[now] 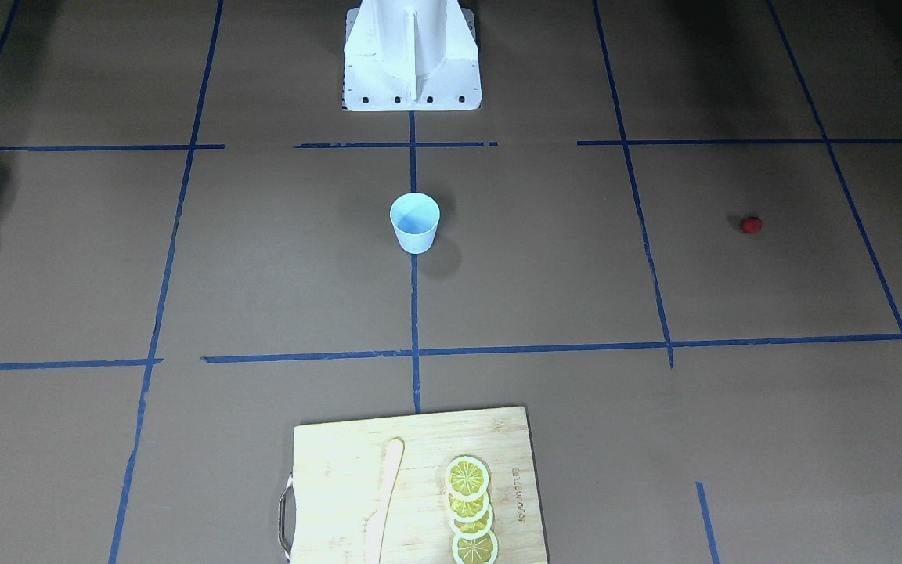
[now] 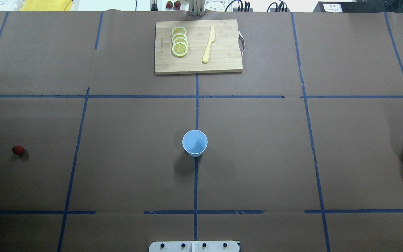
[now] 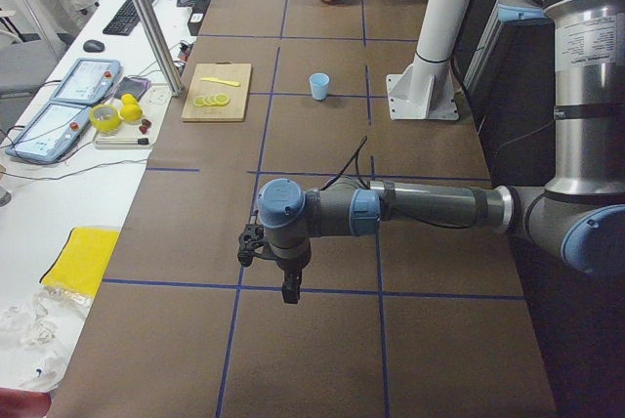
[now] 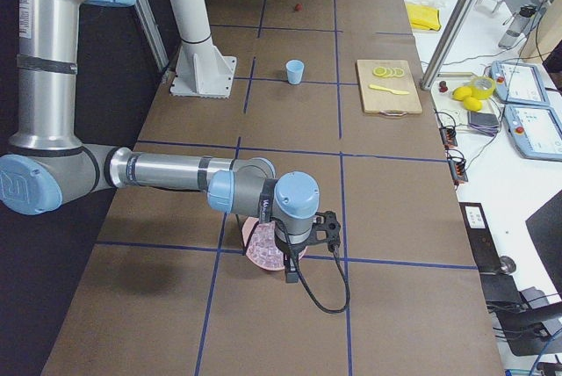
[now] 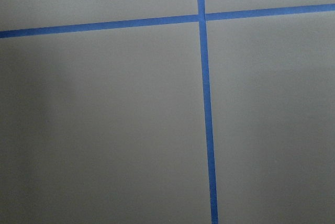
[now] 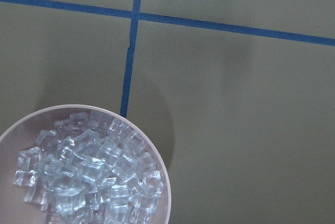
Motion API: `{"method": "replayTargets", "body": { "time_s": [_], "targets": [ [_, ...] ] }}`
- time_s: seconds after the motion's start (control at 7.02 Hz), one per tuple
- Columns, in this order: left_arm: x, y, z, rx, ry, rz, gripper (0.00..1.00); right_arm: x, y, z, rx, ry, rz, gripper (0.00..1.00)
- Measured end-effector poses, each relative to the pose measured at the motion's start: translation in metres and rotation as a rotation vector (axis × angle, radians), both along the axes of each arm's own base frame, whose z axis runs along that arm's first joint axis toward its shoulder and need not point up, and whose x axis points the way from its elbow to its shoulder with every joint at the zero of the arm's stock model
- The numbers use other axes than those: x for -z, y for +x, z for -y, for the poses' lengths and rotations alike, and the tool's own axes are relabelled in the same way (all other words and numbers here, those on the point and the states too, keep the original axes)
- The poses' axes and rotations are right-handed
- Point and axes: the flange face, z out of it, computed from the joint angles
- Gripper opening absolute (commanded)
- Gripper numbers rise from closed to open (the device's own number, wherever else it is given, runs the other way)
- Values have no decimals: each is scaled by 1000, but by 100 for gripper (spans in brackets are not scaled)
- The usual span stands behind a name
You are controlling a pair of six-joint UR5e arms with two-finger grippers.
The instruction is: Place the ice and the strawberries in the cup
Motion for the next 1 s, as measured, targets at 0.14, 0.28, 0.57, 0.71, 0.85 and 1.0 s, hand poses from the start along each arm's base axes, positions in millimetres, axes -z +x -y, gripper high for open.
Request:
{"method": "replayTargets", "body": {
  "time_s": [0.14,0.28,0.57,0.71,0.85,1.0],
  "targets": [
    [0,0,0,0,0,0,100,0,0,0,-1,0,0,100],
    [0,0,-1,0,0,-1,100,0,0,0,-1,0,0,100],
    [0,0,-1,0,-1,-1,100,7,0,3,-2,12,0,100],
    [0,0,-1,0,-1,-2,100,18,0,6,-2,35,-2,100],
    [0,0,-1,0,-1,-2,100,31,-3,10,6,63,-3,100],
    [0,0,-1,0,-2,-2,100,38,-11,14,25,78,-4,100]
  ]
}}
